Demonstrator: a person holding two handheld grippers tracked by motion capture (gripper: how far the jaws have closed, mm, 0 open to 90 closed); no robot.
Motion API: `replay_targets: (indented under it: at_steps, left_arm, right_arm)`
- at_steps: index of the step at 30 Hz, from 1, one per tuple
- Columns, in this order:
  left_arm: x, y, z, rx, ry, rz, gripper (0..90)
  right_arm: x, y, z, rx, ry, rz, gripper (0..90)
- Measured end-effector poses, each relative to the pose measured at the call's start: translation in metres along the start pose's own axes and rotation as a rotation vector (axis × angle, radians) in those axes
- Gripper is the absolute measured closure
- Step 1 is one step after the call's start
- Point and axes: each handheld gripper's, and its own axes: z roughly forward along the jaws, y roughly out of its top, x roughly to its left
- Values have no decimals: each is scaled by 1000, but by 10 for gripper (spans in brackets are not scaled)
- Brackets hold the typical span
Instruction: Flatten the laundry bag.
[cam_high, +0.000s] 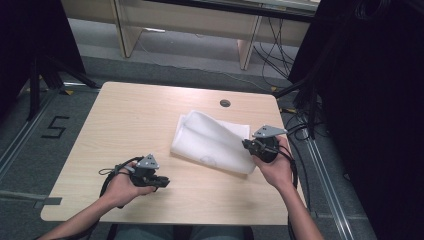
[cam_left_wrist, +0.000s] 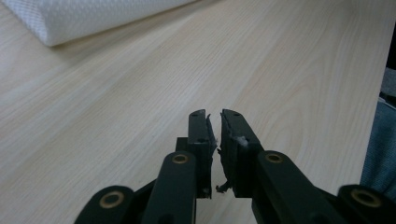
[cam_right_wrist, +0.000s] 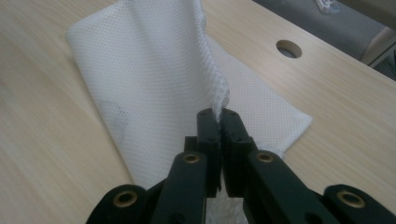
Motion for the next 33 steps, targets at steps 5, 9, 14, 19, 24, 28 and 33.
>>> replay_targets:
  at_steps: [5,9,14,19,24,28,33]
  left_arm:
    - [-2,12,10,2,-8,28,840]
    - [0,19,20,2,14,23,837]
    - [1,22,26,24,28,27,830]
    - [-2,25,33,21,24,19,825]
    - [-4,26,38,21,25,17,823]
    - [-4,26,38,21,34,31,820]
    - [-1,26,35,3,50,18,819]
  right_arm:
    - [10,-3,-5,-6,32,-45,886]
    - [20,-8,-11,-5,73,-91,886]
    - [31,-15,-16,0,126,-113,886]
    - [40,-17,-17,-10,189,-173,886]
    - [49,-19,-20,-10,243,-188,886]
    - [56,-21,-21,1,291,-185,885]
    - [62,-24,-21,9,332,-191,885]
